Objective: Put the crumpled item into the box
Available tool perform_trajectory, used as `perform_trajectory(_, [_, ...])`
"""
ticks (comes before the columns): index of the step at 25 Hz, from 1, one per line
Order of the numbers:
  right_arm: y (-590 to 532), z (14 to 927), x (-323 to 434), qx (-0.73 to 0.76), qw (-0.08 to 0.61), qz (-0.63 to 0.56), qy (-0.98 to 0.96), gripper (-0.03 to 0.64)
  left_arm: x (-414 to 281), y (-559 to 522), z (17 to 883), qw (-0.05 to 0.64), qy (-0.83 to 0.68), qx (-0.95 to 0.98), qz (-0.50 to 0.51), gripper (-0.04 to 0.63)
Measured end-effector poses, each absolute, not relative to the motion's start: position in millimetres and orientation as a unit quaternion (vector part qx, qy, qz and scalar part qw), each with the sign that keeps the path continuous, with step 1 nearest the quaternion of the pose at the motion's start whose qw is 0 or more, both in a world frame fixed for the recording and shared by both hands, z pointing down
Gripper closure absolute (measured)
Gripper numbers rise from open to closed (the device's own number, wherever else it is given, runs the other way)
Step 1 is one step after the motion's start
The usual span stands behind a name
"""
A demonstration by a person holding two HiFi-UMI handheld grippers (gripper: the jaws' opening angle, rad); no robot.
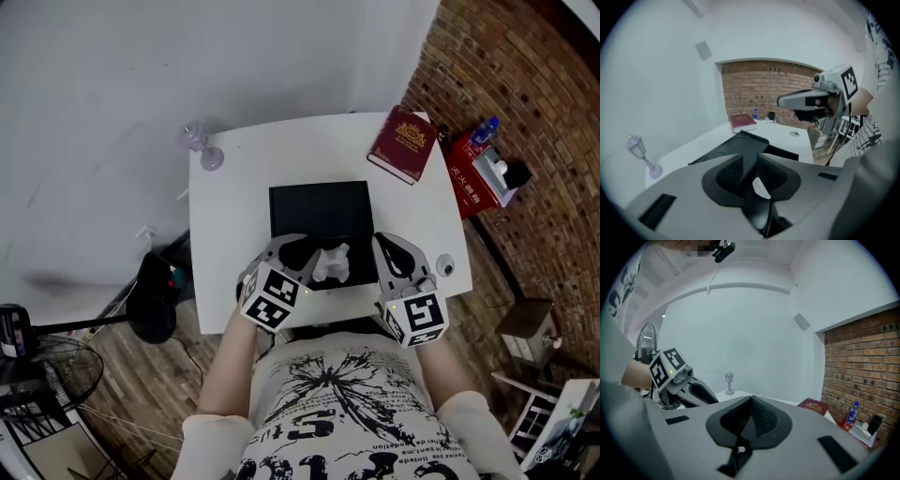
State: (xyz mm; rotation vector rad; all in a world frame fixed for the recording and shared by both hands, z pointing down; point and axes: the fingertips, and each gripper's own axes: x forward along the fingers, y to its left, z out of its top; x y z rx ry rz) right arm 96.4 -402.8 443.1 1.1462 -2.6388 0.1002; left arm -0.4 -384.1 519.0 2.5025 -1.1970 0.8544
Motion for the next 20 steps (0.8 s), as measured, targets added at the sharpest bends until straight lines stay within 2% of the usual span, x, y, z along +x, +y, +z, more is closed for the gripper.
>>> perform_trajectory(11, [-388.0, 406.9, 71.7, 0.357, 0.107, 0.001, -0.928, 0.601, -63.2, -352.4, 397.1, 0.051, -0.542, 0.829, 0.127, 0.574])
perform_trajectory(20, [-376.3, 389.5, 57.8, 0.345, 0.1, -0.038, -0.933, 0.603, -100.6, -326.0, 368.4, 0.03, -0.582, 0.811, 0.061, 0.581])
